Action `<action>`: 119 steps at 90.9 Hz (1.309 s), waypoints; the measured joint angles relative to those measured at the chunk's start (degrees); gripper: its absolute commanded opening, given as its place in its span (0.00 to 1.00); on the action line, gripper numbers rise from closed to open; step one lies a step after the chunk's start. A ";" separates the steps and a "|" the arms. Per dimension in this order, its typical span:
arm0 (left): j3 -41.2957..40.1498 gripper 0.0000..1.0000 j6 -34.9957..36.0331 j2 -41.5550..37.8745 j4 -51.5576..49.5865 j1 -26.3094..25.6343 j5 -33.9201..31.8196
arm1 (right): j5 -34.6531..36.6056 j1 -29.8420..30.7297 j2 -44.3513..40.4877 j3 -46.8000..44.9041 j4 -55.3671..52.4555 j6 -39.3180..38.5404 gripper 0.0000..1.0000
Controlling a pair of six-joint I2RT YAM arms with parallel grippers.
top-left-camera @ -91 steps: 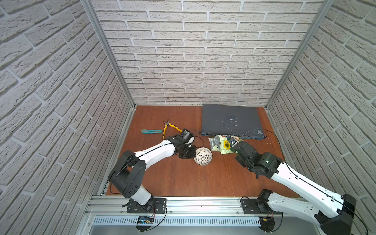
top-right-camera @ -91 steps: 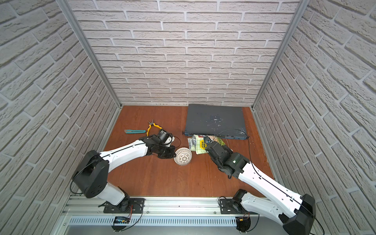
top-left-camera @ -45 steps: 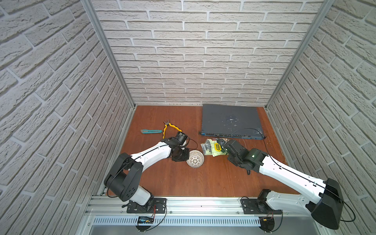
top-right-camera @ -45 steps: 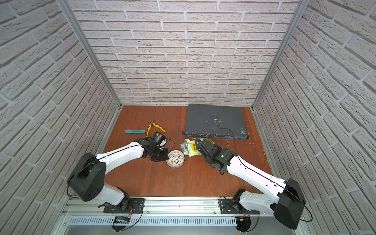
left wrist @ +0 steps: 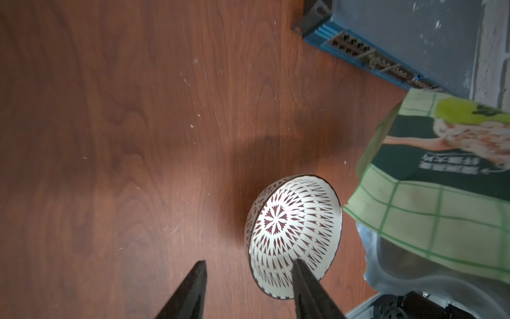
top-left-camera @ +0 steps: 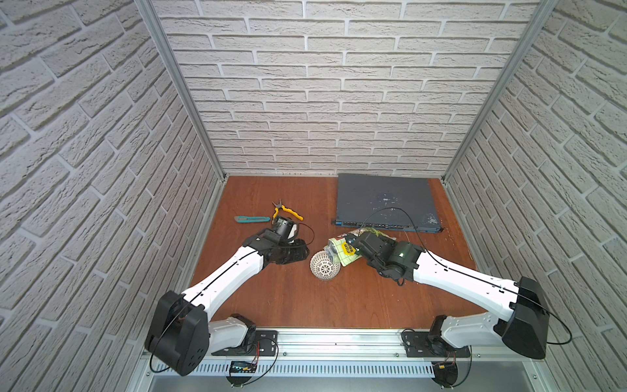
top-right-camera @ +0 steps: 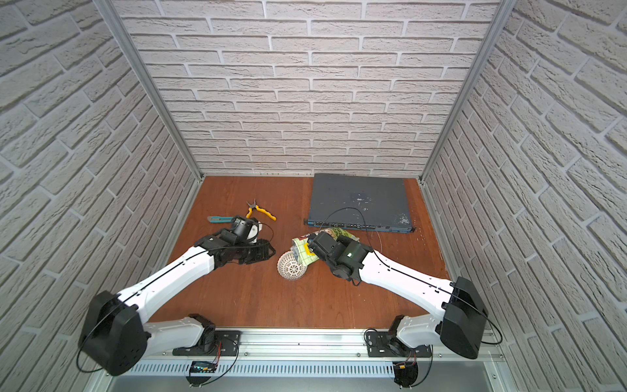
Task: Pour the oats into the breakfast bowl
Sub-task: Pour the oats into the bowl.
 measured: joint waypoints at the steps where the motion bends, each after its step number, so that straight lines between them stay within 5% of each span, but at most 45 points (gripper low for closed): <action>1: -0.09 0.60 -0.02 -0.42 0.02 0.33 -0.04 | 0.31 0.17 0.26 0.33 -0.22 -0.11 0.04; 38: -4.22 0.89 -6.23 -15.10 1.73 9.22 -8.35 | 13.60 6.82 9.99 8.94 -6.97 -5.35 0.04; 119: -6.91 0.98 -10.38 -17.79 2.54 12.59 -12.17 | 23.12 10.91 15.93 12.96 -9.55 -9.68 0.04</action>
